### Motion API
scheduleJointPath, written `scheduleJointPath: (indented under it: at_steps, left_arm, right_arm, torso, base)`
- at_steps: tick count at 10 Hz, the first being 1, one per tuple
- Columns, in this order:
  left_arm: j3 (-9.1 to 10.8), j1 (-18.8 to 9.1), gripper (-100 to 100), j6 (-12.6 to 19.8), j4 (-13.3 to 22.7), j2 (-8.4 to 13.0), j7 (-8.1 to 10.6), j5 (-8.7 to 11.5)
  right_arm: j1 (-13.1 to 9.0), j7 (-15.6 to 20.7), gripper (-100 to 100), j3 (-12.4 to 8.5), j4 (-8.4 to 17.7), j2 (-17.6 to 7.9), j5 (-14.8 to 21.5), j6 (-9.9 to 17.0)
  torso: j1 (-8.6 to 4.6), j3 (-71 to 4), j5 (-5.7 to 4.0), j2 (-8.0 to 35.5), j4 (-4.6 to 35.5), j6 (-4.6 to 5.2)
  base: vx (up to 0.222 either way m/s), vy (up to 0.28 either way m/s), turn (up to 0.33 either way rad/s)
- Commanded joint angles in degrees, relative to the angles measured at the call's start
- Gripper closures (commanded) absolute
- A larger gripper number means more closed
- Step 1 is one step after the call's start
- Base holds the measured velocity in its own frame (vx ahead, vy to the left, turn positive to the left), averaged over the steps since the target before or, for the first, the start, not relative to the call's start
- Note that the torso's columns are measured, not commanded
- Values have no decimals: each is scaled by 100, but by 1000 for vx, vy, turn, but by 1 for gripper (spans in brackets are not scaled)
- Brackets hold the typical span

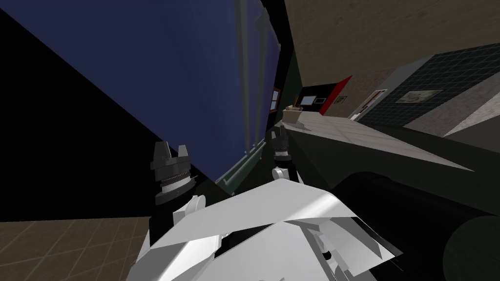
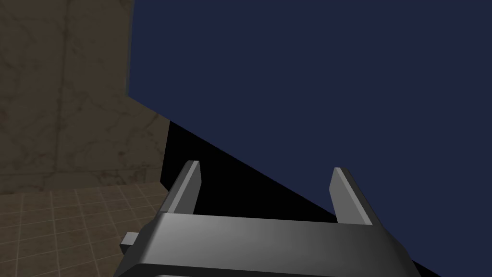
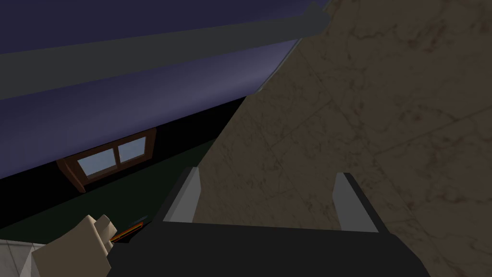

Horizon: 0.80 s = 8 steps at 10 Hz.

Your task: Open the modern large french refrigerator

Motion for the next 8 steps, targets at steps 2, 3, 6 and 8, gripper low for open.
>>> scheduleJointPath:
  at_steps: [2,3,6,8]
  left_arm:
    - [0,0,0,0,0,0,0,0]
    - [0,0,0,0,-1,0,0,0]
    - [0,0,0,0,-1,0,0,0]
    - [0,0,0,-1,-2,0,0,0]
  right_arm:
    - [0,0,0,0,0,0,0,0]
    - [0,0,0,0,-1,0,0,0]
    - [0,0,0,0,-1,0,0,0]
    - [0,0,0,0,-2,0,0,-1]
  torso:
    - [0,-1200,0,597,600,0]
    - [0,-2014,0,1003,1006,0]
    - [0,-4536,0,2269,2268,0]
    - [0,-6227,0,3116,3114,0]
  base:
    - [0,0,0]
    - [0,0,0]
    - [0,0,0]
    - [0,0,0]
